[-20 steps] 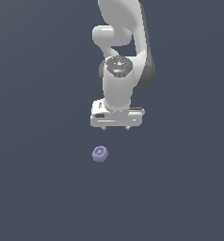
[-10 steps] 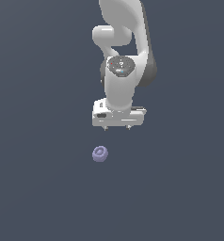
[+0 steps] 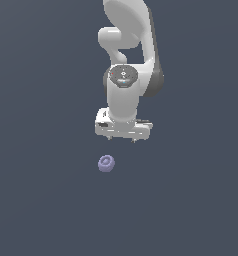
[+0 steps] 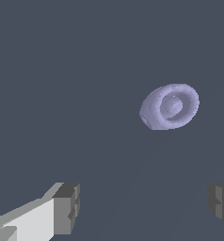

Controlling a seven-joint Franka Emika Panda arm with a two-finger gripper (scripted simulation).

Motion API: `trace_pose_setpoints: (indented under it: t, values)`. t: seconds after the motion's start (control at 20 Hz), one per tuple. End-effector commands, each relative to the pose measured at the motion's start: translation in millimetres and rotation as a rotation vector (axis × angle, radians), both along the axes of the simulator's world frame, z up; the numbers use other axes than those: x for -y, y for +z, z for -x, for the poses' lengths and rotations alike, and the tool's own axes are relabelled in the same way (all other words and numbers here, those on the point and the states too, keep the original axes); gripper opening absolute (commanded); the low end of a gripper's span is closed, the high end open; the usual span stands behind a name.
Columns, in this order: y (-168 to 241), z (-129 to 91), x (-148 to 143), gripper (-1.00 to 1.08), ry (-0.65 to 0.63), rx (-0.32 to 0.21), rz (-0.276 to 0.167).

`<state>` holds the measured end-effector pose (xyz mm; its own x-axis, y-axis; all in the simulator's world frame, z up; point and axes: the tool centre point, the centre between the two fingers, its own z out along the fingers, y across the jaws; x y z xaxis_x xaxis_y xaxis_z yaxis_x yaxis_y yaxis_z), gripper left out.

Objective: Pick up the object and move it to a goal position.

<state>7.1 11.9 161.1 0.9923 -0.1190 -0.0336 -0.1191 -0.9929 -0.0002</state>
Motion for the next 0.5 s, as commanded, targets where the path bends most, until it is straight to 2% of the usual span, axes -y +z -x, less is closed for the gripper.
trace_pose_setpoints:
  t: [0.0, 0.45]
  values:
    - [-4, -4, 4, 1.00, -0.063, 0.001, 0.000]
    - [-21, -21, 24, 1.00, -0.347, 0.006, 0.002]
